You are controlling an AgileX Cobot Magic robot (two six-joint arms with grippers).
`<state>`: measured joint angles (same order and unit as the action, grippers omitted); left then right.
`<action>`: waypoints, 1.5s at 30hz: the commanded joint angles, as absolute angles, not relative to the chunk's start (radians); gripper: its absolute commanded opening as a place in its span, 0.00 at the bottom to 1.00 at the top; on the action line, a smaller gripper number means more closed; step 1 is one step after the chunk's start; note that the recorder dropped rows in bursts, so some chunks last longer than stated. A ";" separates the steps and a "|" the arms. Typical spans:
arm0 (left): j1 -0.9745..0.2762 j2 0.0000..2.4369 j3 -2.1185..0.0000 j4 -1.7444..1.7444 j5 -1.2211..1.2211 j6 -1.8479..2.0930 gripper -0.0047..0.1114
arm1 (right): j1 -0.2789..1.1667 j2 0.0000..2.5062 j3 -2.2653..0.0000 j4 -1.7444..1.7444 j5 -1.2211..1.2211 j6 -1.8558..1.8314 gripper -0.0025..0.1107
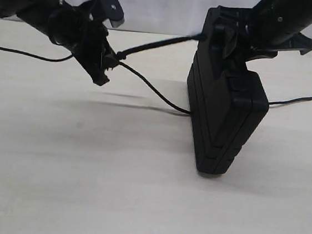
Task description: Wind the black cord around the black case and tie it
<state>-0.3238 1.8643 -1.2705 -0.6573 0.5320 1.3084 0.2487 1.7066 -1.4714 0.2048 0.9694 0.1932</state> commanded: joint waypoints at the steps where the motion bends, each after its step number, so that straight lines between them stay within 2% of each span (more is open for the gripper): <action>1: -0.316 1.844 -1.270 -0.714 0.506 1.314 0.04 | 0.246 1.696 -1.471 0.227 0.965 0.190 0.06; 11: -0.431 1.846 -1.270 -0.488 0.323 1.323 0.04 | 0.246 1.696 -1.471 0.227 0.965 0.190 0.06; 21: -0.455 1.846 -1.270 -0.386 0.237 1.249 0.04 | 0.246 1.696 -1.471 0.227 0.965 0.190 0.06; 25: -0.490 1.846 -1.268 -0.228 0.208 1.249 0.04 | 0.246 1.696 -1.471 0.227 0.965 0.190 0.06; 31: -0.484 1.846 -1.268 -0.222 0.127 1.170 0.04 | 0.246 1.696 -1.471 0.227 0.965 0.190 0.06; 45: -0.452 1.856 -1.268 -0.085 0.186 1.089 0.04 | 0.246 1.696 -1.471 0.227 0.965 0.190 0.06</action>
<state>-0.4689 1.8522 -1.2690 -0.0877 0.1896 1.1351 0.2487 1.7066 -1.4714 0.2048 0.9694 0.1932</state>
